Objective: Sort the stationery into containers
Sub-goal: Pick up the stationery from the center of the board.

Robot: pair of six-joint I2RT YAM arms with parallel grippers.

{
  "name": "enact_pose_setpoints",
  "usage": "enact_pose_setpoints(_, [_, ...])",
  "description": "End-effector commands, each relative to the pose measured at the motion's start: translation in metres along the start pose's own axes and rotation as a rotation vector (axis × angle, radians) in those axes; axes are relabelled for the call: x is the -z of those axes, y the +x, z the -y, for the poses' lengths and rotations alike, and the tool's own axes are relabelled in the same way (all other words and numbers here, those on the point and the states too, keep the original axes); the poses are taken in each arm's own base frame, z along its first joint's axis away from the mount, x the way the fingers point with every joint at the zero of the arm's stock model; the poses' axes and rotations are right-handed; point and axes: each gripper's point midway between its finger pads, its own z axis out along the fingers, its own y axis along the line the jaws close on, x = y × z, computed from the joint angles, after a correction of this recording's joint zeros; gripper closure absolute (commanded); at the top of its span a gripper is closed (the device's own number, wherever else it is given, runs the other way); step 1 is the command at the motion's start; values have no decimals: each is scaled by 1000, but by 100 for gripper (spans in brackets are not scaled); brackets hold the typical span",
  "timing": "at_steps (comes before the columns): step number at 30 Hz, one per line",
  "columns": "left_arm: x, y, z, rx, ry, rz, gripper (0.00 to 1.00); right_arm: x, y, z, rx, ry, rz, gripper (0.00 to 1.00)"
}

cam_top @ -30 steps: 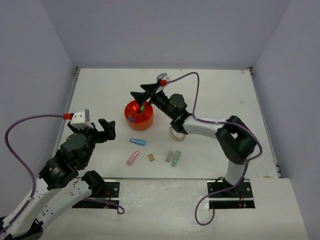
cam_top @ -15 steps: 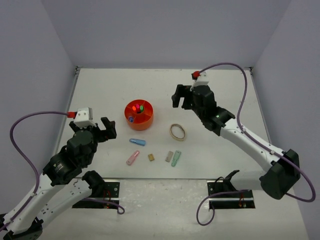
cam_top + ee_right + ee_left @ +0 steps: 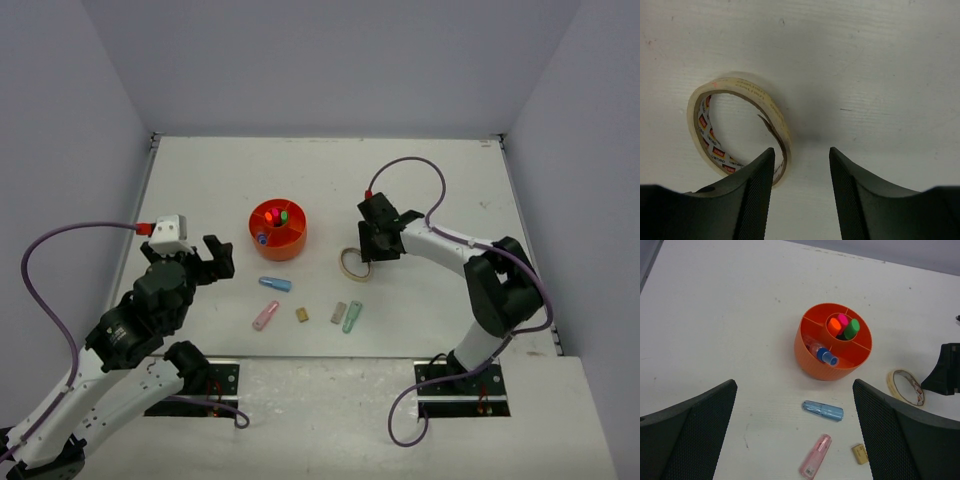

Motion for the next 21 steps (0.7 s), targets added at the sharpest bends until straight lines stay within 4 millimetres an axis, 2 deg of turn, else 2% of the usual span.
enact_pose_setpoints(1, [-2, -3, 4, 4, 12, 8, 0, 2, -10, -20, -10, -87, -7, 53])
enact_pose_setpoints(8, [-4, -2, 6, -1, 13, 3, 0, -15, 16, -21, -5, -103, -81, 62])
enact_pose_setpoints(14, [-6, -1, 9, -15, 21, -9, 0, -18, 23, -19, 35, -102, -103, 87])
enact_pose_setpoints(16, [-6, 0, 13, -21, 37, -19, 0, -16, 21, -18, 40, -96, -91, 92])
enact_pose_setpoints(18, [-7, 0, 25, -12, 85, -36, 0, 0, 11, -21, 58, -91, -37, 98])
enact_pose_setpoints(20, [-5, 1, 43, 12, 168, -65, 0, 21, 1, -28, 83, -90, 34, 100])
enact_pose_setpoints(21, [-5, -3, 47, 34, 178, -53, 0, 32, -1, -37, 98, -112, 60, 100])
